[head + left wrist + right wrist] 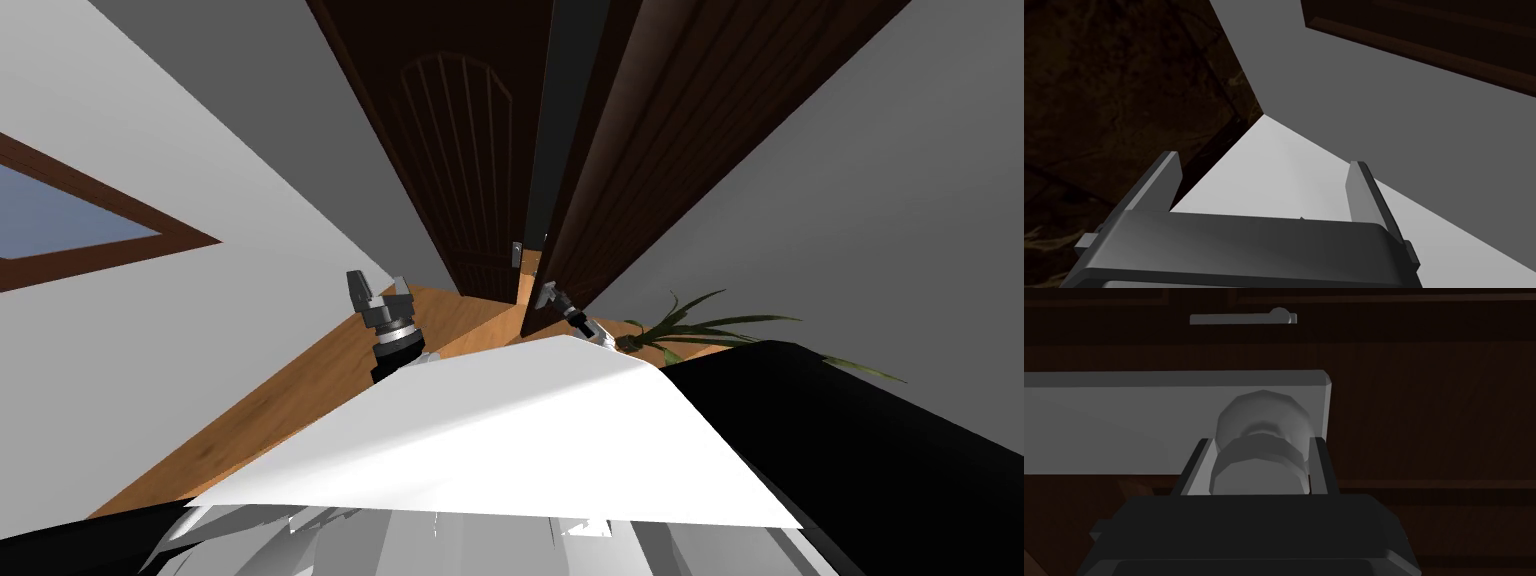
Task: Pull the door open
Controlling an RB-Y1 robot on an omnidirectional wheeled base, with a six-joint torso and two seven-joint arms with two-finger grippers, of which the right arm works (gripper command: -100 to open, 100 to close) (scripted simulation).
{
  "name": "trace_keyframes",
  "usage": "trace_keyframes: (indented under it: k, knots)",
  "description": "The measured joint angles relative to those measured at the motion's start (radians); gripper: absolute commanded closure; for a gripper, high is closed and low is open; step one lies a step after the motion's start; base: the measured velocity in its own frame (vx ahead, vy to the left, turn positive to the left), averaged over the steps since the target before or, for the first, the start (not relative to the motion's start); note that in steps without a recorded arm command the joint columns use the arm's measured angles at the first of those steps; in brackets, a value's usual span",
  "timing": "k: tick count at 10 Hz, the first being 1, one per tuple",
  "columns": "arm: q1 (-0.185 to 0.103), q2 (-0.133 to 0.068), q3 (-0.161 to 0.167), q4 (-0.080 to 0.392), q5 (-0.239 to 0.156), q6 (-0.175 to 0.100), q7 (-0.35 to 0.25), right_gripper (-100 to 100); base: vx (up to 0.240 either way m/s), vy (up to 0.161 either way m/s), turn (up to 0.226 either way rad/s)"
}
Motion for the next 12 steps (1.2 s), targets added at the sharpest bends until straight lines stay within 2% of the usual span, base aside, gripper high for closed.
trace_keyframes:
  k: [4,5,8,12]
  knots:
    - [0.026,-0.033,0.001,0.016,0.014,-0.070,-0.031,100,-0.153,-0.091,0.076]
    - [0.029,-0.033,0.003,0.017,0.016,-0.073,-0.033,100,-0.137,-0.076,0.117]
    - [0.027,-0.047,0.002,0.031,0.020,-0.106,-0.045,100,-0.180,-0.131,0.137]
    - [0.031,-0.075,0.003,0.055,0.029,-0.168,-0.067,100,-0.213,-0.144,0.130]
